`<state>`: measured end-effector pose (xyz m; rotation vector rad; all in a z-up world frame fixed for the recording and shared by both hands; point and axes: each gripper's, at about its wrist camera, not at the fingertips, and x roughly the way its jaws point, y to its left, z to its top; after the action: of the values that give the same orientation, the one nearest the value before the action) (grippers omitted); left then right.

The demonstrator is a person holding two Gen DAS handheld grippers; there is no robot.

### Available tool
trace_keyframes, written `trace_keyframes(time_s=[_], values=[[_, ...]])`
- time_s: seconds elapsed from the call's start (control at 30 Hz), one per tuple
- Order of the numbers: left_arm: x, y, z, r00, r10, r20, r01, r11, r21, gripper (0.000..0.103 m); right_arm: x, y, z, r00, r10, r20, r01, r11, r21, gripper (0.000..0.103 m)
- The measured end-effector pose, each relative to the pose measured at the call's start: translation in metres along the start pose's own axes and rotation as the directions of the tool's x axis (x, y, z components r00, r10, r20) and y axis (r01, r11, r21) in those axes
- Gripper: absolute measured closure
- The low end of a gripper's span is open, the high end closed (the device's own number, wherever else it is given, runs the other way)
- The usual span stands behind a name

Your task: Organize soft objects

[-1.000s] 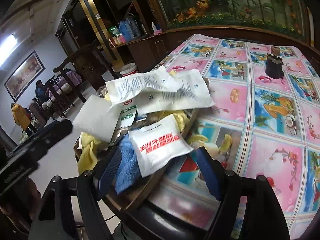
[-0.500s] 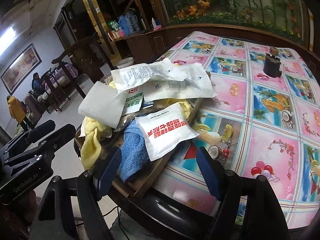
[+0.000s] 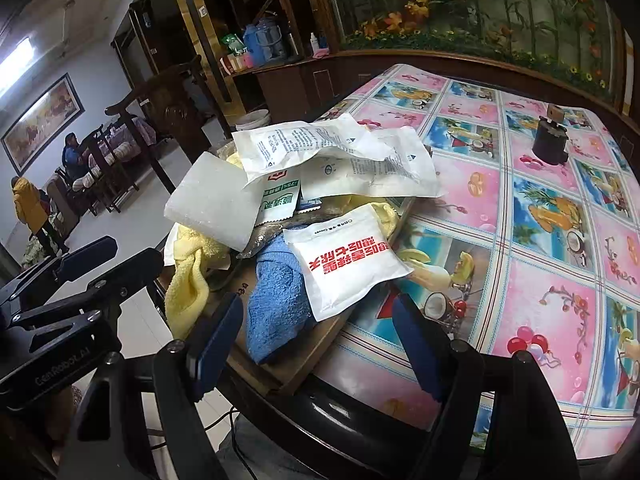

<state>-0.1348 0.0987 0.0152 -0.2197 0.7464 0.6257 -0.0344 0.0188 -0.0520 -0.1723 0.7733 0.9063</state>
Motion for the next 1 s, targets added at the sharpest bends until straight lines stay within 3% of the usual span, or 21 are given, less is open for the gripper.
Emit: trace_keyframes(time_s=[1.0], values=[[0.016, 0.007, 0.003, 0.999, 0.031, -0.013, -0.031, 1.000, 0.000, 0.036, 0.009, -0.001, -0.001, 1.000, 0.001, -0.007, -0.001, 1.000, 0.010, 0.026]])
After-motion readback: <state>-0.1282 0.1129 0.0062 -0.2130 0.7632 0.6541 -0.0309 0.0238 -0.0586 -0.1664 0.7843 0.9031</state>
